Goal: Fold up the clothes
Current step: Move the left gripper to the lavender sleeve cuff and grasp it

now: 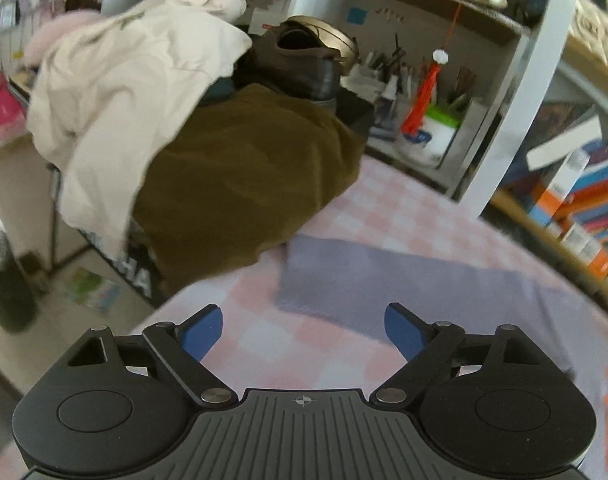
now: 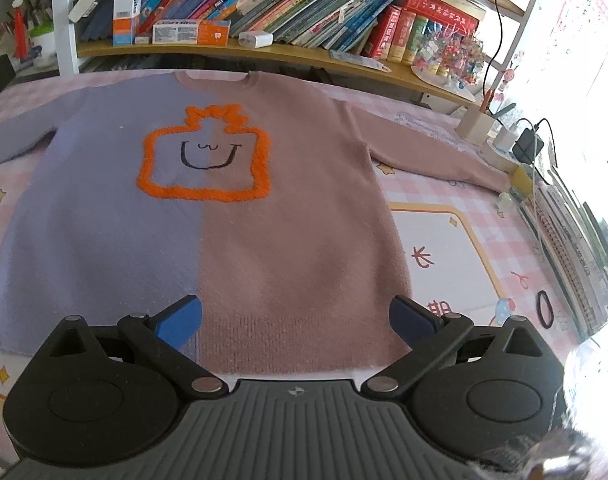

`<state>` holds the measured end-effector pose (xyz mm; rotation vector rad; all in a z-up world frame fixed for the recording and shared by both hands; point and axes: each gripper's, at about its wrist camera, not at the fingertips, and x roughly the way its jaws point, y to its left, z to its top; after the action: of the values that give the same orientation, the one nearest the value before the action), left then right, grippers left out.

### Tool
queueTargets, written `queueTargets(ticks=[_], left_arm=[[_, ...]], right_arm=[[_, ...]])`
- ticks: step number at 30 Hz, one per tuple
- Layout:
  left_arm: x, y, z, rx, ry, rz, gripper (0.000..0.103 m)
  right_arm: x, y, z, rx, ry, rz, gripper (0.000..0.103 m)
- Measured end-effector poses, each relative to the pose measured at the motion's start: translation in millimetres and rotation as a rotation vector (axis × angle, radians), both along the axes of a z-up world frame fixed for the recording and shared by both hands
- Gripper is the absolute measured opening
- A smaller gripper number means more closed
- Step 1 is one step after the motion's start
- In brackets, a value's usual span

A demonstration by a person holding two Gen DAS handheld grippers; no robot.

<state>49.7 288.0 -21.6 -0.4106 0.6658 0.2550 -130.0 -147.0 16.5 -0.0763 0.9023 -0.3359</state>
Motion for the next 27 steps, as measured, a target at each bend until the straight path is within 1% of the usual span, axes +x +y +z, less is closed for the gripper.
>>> queueTargets(ticks=[1, 2, 3, 4, 5, 8, 14, 17, 22, 23, 24, 25, 27], left_arm=[[3, 2, -2, -0.032, -0.008, 0.007, 0.083], [6, 6, -4, -0.072, -0.009, 0.025, 0.070], [9, 8, -6, -0.102, -0.004, 0.043, 0.058], [11, 10, -9, -0.130, 0.001, 0.061, 0.056], [14, 12, -11, -0.145, 0.004, 0.071, 0.056], [21, 11, -12, -0.131, 0.000, 0.074, 0.056], [34, 3, -14, -0.140, -0.013, 0.044, 0.054], [38, -6, -16, -0.179, -0.030, 0.021, 0.054], [46, -19, -19, -0.271, -0.044, 0.003, 0.054], [48, -19, -19, -0.288, -0.046, 0.007, 0.052], [51, -19, -20, -0.308, -0.045, 0.017, 0.045], [53, -18, -21, -0.316, -0.043, 0.035, 0.041], [56, -16, -23, -0.315, -0.029, 0.076, 0.017]], right_arm=[[0, -1, 0, -0.002, 0.003, -0.002, 0.101], [-1, -2, -1, -0.002, 0.008, -0.007, 0.101], [-1, -3, -2, -0.001, 0.015, -0.012, 0.101], [-2, -4, -2, -0.001, 0.020, -0.019, 0.101], [-2, -6, -3, 0.001, 0.021, -0.026, 0.101], [-4, -10, -3, 0.003, 0.023, -0.050, 0.101], [-6, -12, -5, 0.003, 0.045, -0.066, 0.101], [-8, -15, -5, -0.001, 0.055, -0.081, 0.101], [-9, -18, -6, -0.005, 0.064, -0.100, 0.101], [-9, -18, -5, -0.007, 0.064, -0.101, 0.101], [-9, -19, -5, -0.008, 0.064, -0.104, 0.101], [-10, -20, -5, -0.008, 0.064, -0.107, 0.101], [-10, -21, -5, -0.010, 0.065, -0.115, 0.101]])
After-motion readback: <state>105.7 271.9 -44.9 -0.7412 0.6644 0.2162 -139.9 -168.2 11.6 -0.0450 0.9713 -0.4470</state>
